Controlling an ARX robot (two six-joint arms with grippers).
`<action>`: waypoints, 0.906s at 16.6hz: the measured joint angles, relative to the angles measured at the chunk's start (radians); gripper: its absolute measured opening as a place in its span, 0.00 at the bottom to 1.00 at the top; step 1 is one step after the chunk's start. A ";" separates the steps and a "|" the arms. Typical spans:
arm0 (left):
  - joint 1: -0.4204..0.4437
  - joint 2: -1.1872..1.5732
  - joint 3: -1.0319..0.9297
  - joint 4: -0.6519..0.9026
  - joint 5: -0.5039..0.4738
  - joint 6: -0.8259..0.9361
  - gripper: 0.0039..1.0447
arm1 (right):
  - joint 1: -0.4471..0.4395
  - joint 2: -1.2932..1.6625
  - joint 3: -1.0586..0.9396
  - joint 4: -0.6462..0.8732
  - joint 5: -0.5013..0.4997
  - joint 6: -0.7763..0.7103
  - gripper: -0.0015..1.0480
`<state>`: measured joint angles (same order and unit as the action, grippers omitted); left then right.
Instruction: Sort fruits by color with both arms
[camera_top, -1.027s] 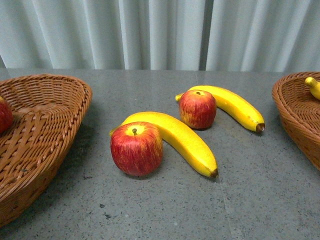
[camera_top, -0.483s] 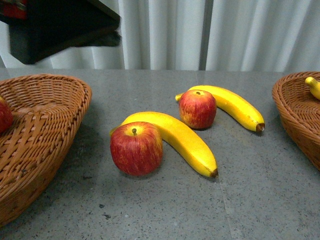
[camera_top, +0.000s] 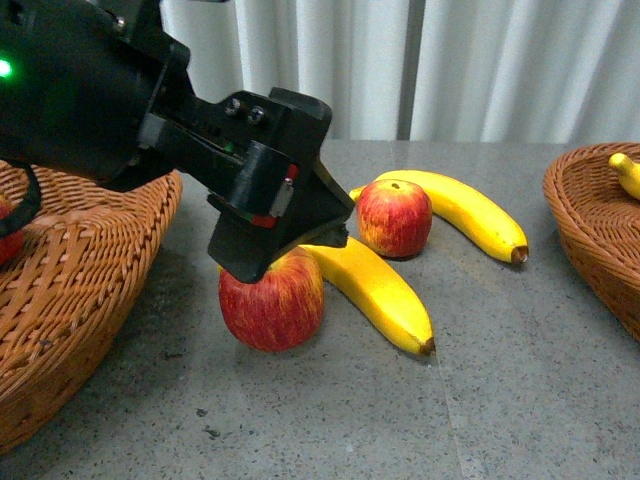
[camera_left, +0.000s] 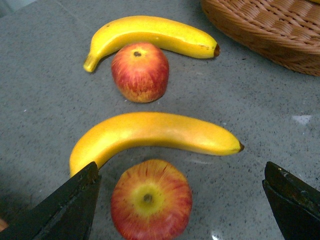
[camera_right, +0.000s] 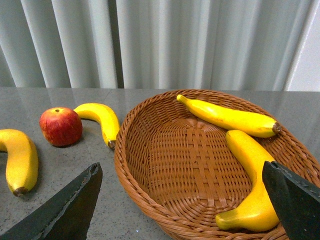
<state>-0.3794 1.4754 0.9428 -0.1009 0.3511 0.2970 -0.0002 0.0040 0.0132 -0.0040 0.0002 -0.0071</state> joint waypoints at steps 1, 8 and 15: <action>-0.002 0.016 0.002 -0.001 -0.003 0.003 0.94 | 0.000 0.000 0.000 -0.002 0.001 0.000 0.94; 0.036 0.144 0.028 0.012 -0.055 0.053 0.94 | 0.000 0.000 0.000 -0.001 0.000 0.000 0.94; 0.007 0.208 0.021 0.037 -0.053 0.071 0.94 | 0.000 0.000 0.000 -0.001 0.000 0.000 0.94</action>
<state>-0.3721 1.6836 0.9642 -0.0639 0.2981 0.3679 -0.0002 0.0040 0.0132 -0.0051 0.0006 -0.0071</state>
